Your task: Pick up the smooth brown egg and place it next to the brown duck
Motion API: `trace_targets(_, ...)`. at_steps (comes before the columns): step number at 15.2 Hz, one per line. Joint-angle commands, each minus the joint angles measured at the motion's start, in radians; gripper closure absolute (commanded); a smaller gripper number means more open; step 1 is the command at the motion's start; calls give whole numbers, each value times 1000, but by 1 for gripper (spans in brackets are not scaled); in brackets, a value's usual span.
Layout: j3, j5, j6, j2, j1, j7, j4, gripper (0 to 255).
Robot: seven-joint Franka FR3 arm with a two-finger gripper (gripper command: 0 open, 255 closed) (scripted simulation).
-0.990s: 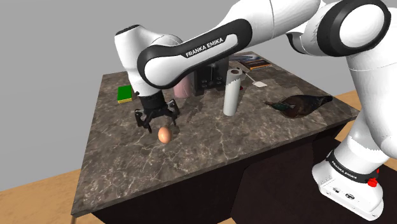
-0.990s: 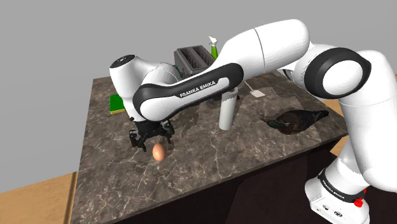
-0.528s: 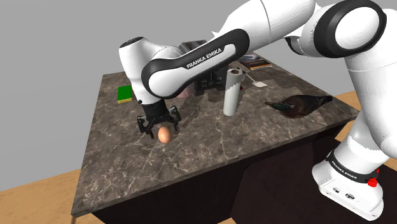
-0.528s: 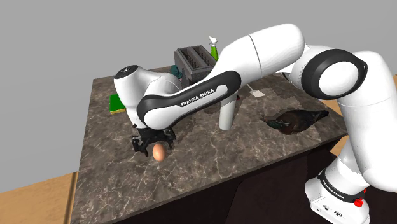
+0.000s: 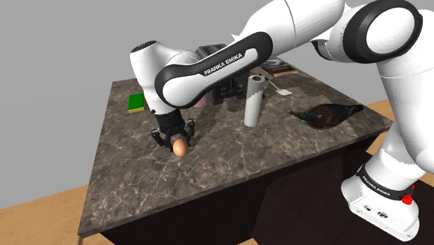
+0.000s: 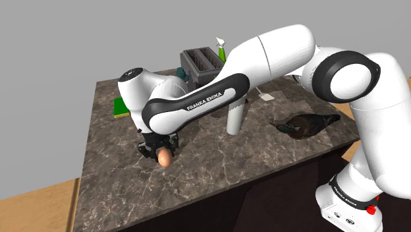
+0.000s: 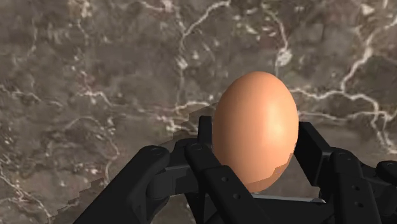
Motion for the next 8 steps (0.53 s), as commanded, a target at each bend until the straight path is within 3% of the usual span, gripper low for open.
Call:
trace_targets(1,0,0,0,0,0,0,0,255)
trace_targets(8,1,2,-10,-5,0,-1,6,255)
